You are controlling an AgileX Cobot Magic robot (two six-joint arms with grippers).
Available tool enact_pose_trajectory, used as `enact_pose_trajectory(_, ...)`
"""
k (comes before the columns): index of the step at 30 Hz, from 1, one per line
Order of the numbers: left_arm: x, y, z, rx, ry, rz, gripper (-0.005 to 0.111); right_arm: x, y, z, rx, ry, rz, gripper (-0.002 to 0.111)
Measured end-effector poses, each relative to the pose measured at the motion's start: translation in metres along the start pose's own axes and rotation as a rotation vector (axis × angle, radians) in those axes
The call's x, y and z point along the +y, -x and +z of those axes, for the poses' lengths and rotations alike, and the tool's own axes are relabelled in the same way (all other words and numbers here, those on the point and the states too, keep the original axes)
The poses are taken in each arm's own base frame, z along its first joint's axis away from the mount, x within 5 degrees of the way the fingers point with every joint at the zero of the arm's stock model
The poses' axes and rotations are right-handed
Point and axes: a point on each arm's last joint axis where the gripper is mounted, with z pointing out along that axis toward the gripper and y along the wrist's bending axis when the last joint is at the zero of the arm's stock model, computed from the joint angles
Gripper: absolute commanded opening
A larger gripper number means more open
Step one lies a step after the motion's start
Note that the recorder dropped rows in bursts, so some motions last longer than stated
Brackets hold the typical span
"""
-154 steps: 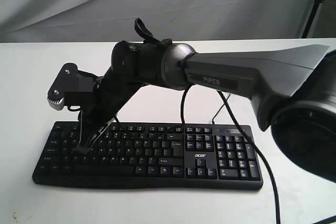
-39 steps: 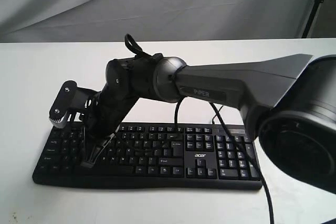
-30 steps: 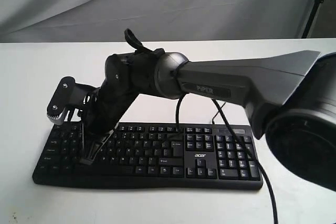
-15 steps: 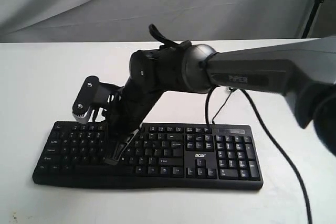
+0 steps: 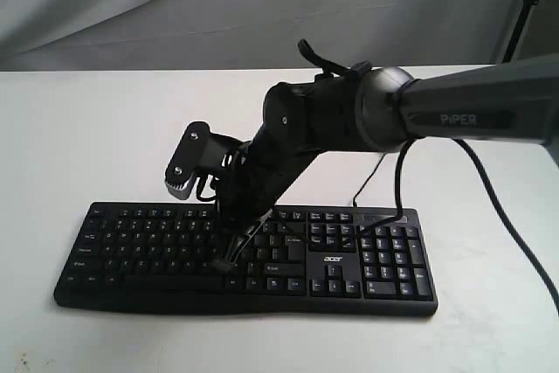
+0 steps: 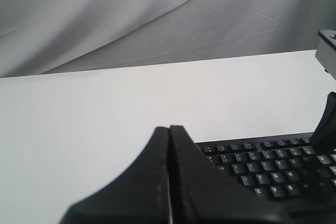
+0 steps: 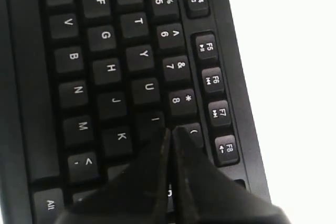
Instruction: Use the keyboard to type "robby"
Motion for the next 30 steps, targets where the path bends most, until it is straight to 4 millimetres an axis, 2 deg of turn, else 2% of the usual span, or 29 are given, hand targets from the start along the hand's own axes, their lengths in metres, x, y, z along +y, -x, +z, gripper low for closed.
enact_pose_trajectory(30,0.0,0.0,0.0,0.0,0.0,0.0,0.0,0.0017,-0.0041,0.0028,0.004,0.001,0.005,0.0)
